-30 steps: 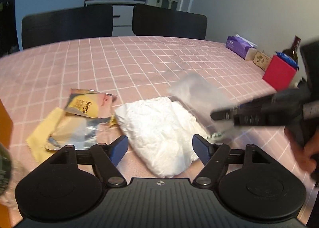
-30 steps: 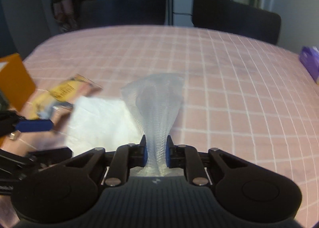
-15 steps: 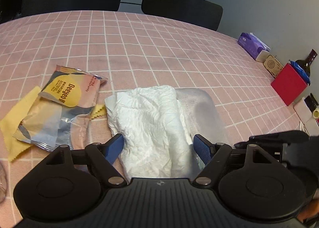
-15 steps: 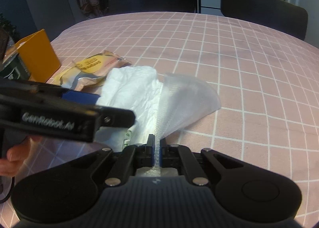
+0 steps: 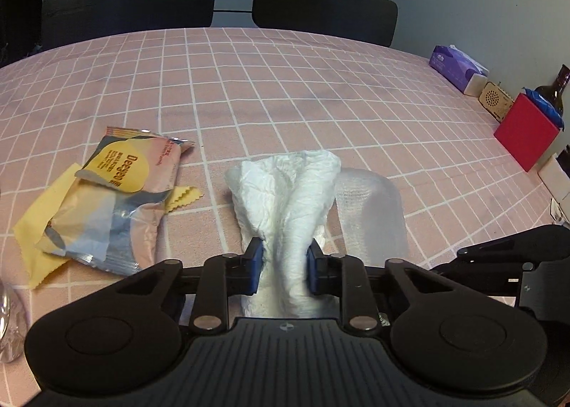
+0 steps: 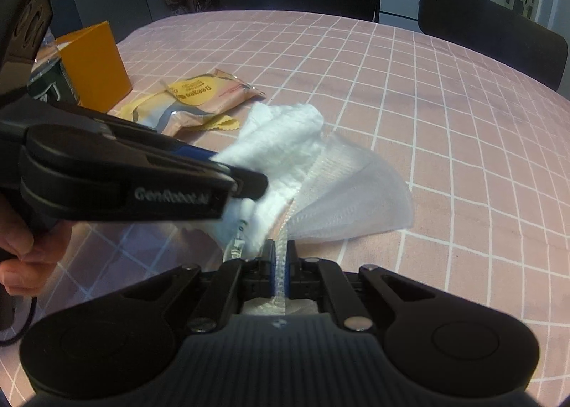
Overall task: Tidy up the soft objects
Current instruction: 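Lift the white bundle and plastic bag and carry both over the box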
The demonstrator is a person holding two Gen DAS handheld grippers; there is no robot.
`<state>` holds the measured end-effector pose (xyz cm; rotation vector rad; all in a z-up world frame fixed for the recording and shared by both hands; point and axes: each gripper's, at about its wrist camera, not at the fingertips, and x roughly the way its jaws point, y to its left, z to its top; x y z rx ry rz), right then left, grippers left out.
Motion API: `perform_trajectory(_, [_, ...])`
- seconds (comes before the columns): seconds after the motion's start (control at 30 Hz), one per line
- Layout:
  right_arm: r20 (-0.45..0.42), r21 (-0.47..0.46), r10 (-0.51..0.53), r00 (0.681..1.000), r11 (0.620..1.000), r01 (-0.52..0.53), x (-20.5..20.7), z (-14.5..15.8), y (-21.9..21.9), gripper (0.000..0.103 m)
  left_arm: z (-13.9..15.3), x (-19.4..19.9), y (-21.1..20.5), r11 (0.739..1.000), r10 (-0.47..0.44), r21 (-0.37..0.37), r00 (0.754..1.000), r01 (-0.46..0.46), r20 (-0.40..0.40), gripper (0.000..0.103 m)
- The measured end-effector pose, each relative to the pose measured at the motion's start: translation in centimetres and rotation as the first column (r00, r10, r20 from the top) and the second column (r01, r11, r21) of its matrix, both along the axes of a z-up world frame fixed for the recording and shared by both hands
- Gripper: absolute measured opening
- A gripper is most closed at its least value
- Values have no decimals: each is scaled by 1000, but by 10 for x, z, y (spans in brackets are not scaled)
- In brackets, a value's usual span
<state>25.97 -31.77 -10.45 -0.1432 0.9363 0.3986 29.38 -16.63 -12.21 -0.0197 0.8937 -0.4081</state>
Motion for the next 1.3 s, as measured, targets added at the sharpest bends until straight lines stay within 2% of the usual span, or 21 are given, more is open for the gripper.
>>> perform_trajectory(0.13, [-12, -45, -7, 1000, 999, 7, -6, 1, -1, 1, 5, -12, 14, 1000, 16, -10, 1000, -16, 17, 21])
perform_trajectory(0.27, [-44, -45, -58, 997, 997, 56, -11, 5, -11, 1, 12, -32, 32, 999, 19, -33, 999, -18, 41, 21])
perform_trajectory(0.37, [-33, -40, -63, 997, 997, 62, -21, 15, -14, 1, 23, -50, 45, 999, 14, -51, 998, -11, 58, 21])
perform_trajectory(0.57, [11, 35, -69, 998, 997, 69, -51, 53, -13, 0, 55, -98, 71, 995, -9, -101, 991, 23, 133, 21])
perform_trajectory(0.8, [102, 88, -8, 995, 996, -1, -89, 98, 17, 1, 89, -153, 108, 992, -7, -117, 973, 35, 231, 21])
perform_trajectory(1.03, [206, 97, 113, 972, 986, -135, -128, 142, 64, 1, 125, -198, 161, 993, 48, -114, 935, -8, 351, 21])
perform_trajectory(1.2, [281, 107, 217, 935, 961, -256, -147, 170, 110, 1, 156, -218, 212, 988, 147, -108, 893, -111, 426, 21])
perform_trajectory(1.3, [314, 102, 274, 909, 942, -319, -152, 180, 143, 1, 171, -224, 240, 977, 211, -92, 858, -190, 468, 21])
